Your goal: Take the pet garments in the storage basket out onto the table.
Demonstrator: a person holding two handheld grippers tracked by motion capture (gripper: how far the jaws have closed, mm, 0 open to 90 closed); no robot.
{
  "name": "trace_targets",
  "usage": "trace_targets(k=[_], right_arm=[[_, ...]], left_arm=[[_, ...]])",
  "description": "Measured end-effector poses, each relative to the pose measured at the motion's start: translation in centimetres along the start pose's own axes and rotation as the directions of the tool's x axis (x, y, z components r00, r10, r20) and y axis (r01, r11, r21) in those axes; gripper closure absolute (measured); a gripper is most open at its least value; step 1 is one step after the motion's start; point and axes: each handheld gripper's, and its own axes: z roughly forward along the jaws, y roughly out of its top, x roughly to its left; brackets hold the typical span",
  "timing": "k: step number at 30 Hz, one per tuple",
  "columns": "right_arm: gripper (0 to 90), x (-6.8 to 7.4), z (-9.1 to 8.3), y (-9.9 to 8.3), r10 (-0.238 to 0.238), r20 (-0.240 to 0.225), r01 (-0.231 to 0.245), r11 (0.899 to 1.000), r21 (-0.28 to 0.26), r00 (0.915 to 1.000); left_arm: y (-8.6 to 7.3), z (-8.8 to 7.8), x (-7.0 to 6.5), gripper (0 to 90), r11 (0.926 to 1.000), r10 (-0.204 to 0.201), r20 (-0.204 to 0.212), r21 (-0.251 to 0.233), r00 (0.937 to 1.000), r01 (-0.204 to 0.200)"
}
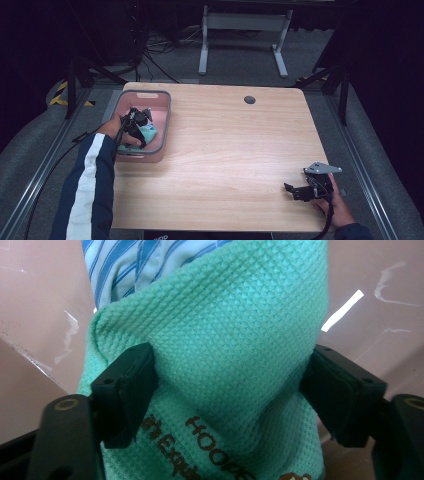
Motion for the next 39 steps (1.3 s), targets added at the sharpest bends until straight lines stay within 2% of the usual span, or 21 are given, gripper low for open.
trace_targets(k=[2, 3, 9, 15, 17, 18, 19, 20, 21, 22, 23, 24, 26, 29, 30, 31, 35, 36, 37, 38, 39], right_arm=[[0.6, 0.0, 0.0, 0.0, 0.0, 0.0, 0.0, 1.0, 0.0, 1.0], [0.6, 0.0, 0.0, 0.0, 0.0, 0.0, 0.0, 1.0, 0.0, 1.0], [0.6, 0.0, 0.0, 0.0, -0.001, 0.0, 0.001, 1.0, 0.0, 1.0], [0.5, 0.0, 0.0, 0.0, -0.001, -0.001, 0.001, 1.0, 0.0, 1.0], [0.6, 0.0, 0.0, 0.0, -0.001, 0.0, 0.001, 1.0, 0.0, 1.0], [0.6, 0.0, 0.0, 0.0, -0.001, 0.0, 0.001, 1.0, 0.0, 1.0], [0.5, 0.0, 0.0, 0.0, -0.001, 0.0, 0.001, 1.0, 0.0, 1.0], [0.5, 0.0, 0.0, 0.0, -0.001, 0.0, 0.001, 1.0, 0.0, 1.0], [0.5, 0.0, 0.0, 0.0, -0.001, 0.0, 0.001, 1.0, 0.0, 1.0], [0.5, 0.0, 0.0, 0.0, -0.001, 0.0, 0.001, 1.0, 0.0, 1.0], [0.5, 0.0, 0.0, 0.0, -0.001, 0.0, 0.001, 1.0, 0.0, 1.0], [0.6, 0.0, 0.0, 0.0, -0.001, 0.0, 0.001, 1.0, 0.0, 1.0], [0.6, 0.0, 0.0, 0.0, -0.001, 0.0, 0.001, 1.0, 0.0, 1.0], [0.5, 0.0, 0.0, 0.0, -0.001, 0.0, 0.001, 1.0, 0.0, 1.0], [0.5, 0.0, 0.0, 0.0, -0.001, 0.0, 0.001, 1.0, 0.0, 1.0], [0.6, 0.0, 0.0, 0.0, -0.001, 0.0, 0.001, 1.0, 0.0, 1.0], [0.5, 0.0, 0.0, 0.0, -0.001, 0.0, 0.001, 1.0, 0.0, 1.0], [0.5, 0.0, 0.0, 0.0, -0.001, 0.0, 0.001, 1.0, 0.0, 1.0], [0.5, 0.0, 0.0, 0.0, -0.001, 0.0, 0.001, 1.0, 0.0, 1.0], [0.5, 0.0, 0.0, 0.0, -0.001, 0.0, 0.001, 1.0, 0.0, 1.0], [0.5, 0.0, 0.0, 0.0, -0.001, 0.0, 0.001, 1.0, 0.0, 1.0]], left_arm=[[0.0, -0.3, -0.1, 44.9, 1.0, 0.007, -0.04, -0.001, 0.9992, -0.007], [0.0, -0.3, -0.1, 51.6, 1.0, 0.007, -0.04, -0.001, 0.9992, -0.007], [-0.2, -0.5, -0.2, 68.6, 0.9991, -0.018, -0.097, -0.039, 0.9951, 0.014], [-0.6, -0.9, 0.0, 73.9, 0.9937, -0.059, -0.105, -0.101, 0.9927, 0.048], [-0.7, -1.5, -0.1, 74.4, 0.9862, -0.065, -0.094, -0.158, 0.9934, 0.05], [-0.7, -1.5, -0.1, 74.5, 0.9862, -0.065, -0.094, -0.158, 0.9934, 0.05], [-0.9, -1.9, -0.1, 74.5, 0.981, -0.064, -0.091, -0.189, 0.9938, 0.046], [-0.9, -1.9, -0.1, 74.6, 0.981, -0.064, -0.091, -0.189, 0.9938, 0.046], [-1.0, -2.4, -0.1, 74.7, 0.9744, -0.075, -0.108, -0.219, 0.9914, 0.049], [-1.0, -2.4, -0.1, 74.8, 0.9744, -0.075, -0.108, -0.219, 0.9914, 0.049], [-1.3, -2.9, -0.2, 74.9, 0.9634, -0.084, -0.092, -0.262, 0.9923, 0.057], [-1.4, -3.3, -0.3, 74.9, 0.9591, -0.086, -0.094, -0.277, 0.9918, 0.057], [-1.5, -3.5, -0.3, 74.9, 0.9576, -0.081, -0.089, -0.283, 0.9927, 0.053], [-2.1, -4.4, -0.6, 74.9, 0.9367, -0.098, -0.098, -0.345, 0.9904, 0.058], [-2.1, -4.4, -0.6, 74.9, 0.9367, -0.098, -0.098, -0.345, 0.9904, 0.058], [-2.5, -5.1, -0.7, 74.9, 0.9196, -0.104, -0.084, -0.388, 0.9911, 0.064], [-3.4, -6.5, -1.1, 75.0, 0.8887, -0.116, -0.101, -0.455, 0.9881, 0.058], [-3.4, -6.5, -1.1, 75.0, 0.8887, -0.116, -0.101, -0.455, 0.9881, 0.058], [-3.9, -7.5, -1.4, 75.1, 0.8696, -0.128, -0.112, -0.491, 0.9855, 0.057], [-3.9, -7.5, -1.4, 75.2, 0.8696, -0.128, -0.112, -0.491, 0.9855, 0.057], [-4.5, -8.3, -1.6, 75.3, 0.8351, -0.145, -0.109, -0.547, 0.9834, 0.063]])
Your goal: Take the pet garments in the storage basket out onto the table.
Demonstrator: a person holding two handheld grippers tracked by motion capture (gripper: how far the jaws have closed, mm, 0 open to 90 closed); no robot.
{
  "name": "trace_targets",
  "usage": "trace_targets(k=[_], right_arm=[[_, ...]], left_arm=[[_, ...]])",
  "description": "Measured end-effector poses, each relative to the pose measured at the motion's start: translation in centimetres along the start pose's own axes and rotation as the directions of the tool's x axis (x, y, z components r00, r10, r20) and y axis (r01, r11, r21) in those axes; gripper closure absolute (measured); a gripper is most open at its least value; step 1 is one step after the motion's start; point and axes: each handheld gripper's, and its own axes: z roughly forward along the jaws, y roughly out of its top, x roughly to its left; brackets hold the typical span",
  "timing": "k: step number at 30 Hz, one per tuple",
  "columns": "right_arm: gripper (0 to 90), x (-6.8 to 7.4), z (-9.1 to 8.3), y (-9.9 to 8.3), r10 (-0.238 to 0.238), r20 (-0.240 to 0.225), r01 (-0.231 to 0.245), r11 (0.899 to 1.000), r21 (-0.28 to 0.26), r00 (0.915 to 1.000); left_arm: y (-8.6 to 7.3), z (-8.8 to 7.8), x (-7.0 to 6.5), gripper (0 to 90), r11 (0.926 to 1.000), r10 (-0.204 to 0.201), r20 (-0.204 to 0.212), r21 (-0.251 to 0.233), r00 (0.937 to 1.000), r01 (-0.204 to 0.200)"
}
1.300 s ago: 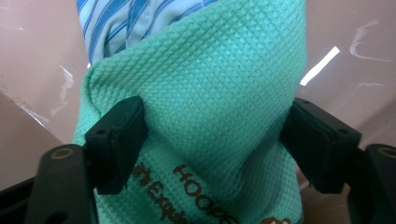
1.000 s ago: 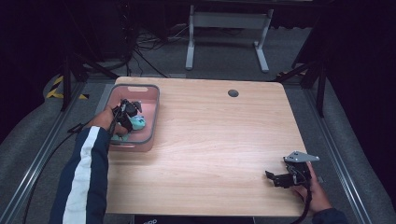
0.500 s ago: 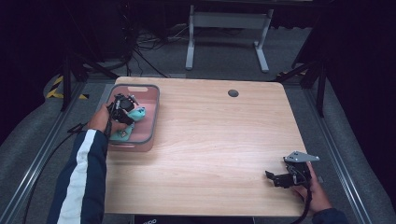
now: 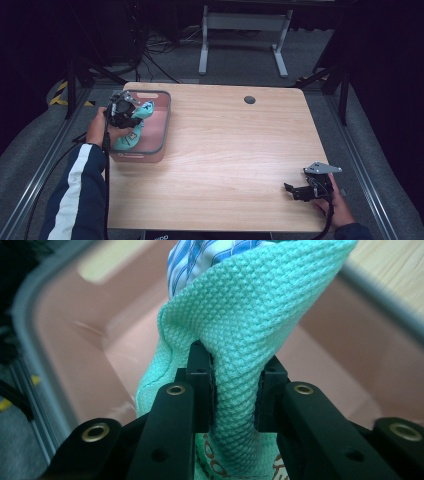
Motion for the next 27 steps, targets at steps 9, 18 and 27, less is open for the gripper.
trace_targets(k=[9, 18, 27], right_arm=[[0.5, 0.0, 0.0, 0.0, 0.0, 0.0, 0.0, 1.0, 0.0, 1.0], [0.5, 0.0, 0.0, 0.1, -0.001, -0.001, 0.001, 1.0, 0.002, 1.0], [0.5, 0.0, 0.0, 0.1, -0.001, -0.001, 0.001, 1.0, 0.002, 1.0]], left_arm=[[0.5, -3.8, -1.0, 75.4, 0.9903, 0.022, 0.019, -0.138, 0.9996, -0.019], [2.1, -6.7, -3.2, 75.4, 0.9752, 0.098, 0.017, -0.201, 0.9951, -0.093], [4.3, -8.3, -5.1, 75.4, 0.9548, 0.167, 0.06, -0.259, 0.9841, -0.146]])
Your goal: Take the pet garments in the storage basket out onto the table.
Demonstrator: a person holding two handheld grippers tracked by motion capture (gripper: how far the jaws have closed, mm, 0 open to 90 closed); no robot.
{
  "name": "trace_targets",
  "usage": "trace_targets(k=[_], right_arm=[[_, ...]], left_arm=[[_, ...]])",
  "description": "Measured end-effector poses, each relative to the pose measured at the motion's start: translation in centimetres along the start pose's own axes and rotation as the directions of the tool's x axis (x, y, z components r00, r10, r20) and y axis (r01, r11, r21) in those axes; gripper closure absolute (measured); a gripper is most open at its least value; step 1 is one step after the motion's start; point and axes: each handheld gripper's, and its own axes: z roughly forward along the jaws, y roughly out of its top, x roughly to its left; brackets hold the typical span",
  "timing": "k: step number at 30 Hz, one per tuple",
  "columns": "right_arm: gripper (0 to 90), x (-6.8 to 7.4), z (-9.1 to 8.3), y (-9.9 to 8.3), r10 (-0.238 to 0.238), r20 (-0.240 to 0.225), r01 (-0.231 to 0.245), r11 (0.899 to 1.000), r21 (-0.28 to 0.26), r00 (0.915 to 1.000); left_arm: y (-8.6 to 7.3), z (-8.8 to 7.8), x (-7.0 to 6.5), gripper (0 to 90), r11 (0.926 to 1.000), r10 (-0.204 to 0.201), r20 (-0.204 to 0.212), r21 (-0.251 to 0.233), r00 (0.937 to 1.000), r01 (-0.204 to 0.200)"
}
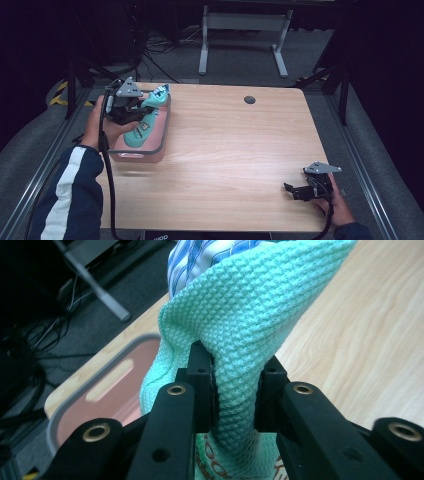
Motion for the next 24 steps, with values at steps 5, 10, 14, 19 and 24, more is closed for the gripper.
trace_targets(k=[5, 10, 14, 19, 24], right_arm=[[0.5, 0.0, 0.0, 0.0, 0.0, 0.0, 0.0, 1.0, 0.0, 1.0], [0.5, 0.0, 0.0, 0.0, 0.0, 0.0, 0.0, 1.0, 0.0, 1.0], [0.5, 0.0, 0.0, 0.0, 0.0, 0.0, 0.0, 1.0, 0.0, 1.0], [0.5, 0.0, 0.0, 0.0, 0.0, 0.0, 0.0, 1.0, 0.0, 1.0], [0.5, 0.0, 0.0, 0.0, 0.002, -0.001, -0.002, 1.0, -0.001, 1.0]], left_arm=[[1.5, 0.4, -1.1, 75.4, 0.9995, 0.03, 0.025, -0.013, 0.9992, -0.029], [2.9, 1.1, -2.4, 75.4, 0.9977, 0.067, 0.055, -0.019, 0.9963, -0.066], [3.8, 1.7, -3.4, 75.4, 0.9953, 0.097, 0.074, -0.013, 0.9926, -0.096], [4.8, 2.8, -4.9, 75.4, 0.9904, 0.138, 0.108, -0.009, 0.9844, -0.138], [5.7, 4.2, -6.2, 75.4, 0.9866, 0.161, 0.133, 0.0, 0.9779, -0.163]])
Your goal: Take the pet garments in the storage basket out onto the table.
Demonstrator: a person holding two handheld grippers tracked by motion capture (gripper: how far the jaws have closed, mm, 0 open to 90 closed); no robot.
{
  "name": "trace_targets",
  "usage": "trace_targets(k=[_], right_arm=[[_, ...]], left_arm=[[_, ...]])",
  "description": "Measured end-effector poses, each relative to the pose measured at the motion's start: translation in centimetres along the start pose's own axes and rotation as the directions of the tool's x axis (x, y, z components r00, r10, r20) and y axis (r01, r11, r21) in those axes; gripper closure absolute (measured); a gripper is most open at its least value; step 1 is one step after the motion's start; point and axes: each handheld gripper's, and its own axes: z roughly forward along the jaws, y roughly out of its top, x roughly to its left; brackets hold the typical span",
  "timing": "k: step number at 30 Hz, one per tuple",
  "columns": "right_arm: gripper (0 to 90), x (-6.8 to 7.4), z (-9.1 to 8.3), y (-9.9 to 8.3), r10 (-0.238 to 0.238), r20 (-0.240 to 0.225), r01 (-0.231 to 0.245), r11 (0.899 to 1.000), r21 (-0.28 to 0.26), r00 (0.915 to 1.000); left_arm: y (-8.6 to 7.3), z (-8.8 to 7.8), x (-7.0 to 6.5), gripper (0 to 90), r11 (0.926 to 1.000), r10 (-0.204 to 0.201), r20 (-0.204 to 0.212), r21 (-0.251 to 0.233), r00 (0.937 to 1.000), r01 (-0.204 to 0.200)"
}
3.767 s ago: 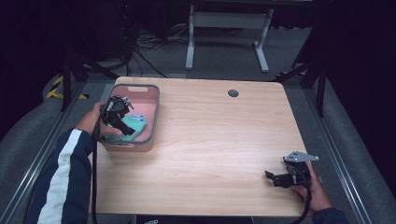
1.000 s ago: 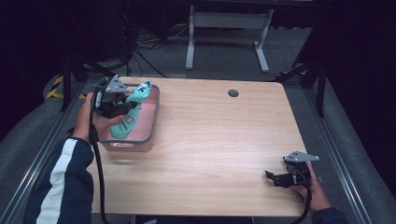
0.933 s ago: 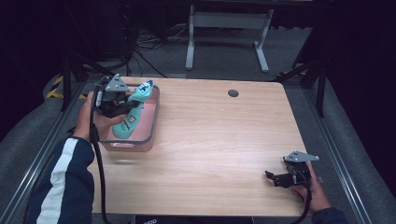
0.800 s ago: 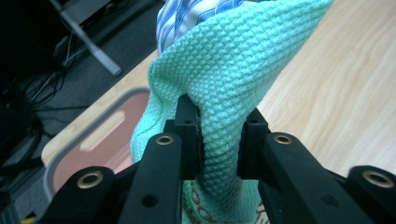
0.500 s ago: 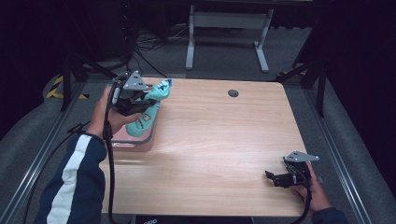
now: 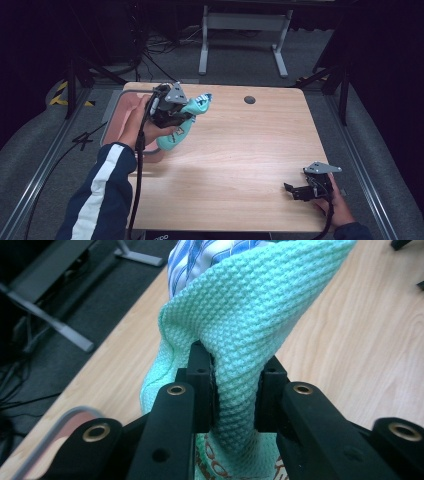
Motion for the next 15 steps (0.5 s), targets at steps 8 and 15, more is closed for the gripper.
trace_targets(k=[8, 15], right_arm=[[0.5, 0.0, 0.0, 0.0, -0.002, 0.001, 0.002, 1.0, 0.0, 1.0], [0.5, 0.0, 0.0, 0.0, -0.002, 0.001, 0.002, 1.0, 0.0, 1.0]], left_arm=[[1.0, 3.3, -1.8, 75.4, 0.9992, 0.021, 0.06, 0.032, 0.998, -0.023], [1.5, 6.0, -3.3, 75.4, 0.9966, 0.052, 0.114, 0.058, 0.9921, -0.059]])
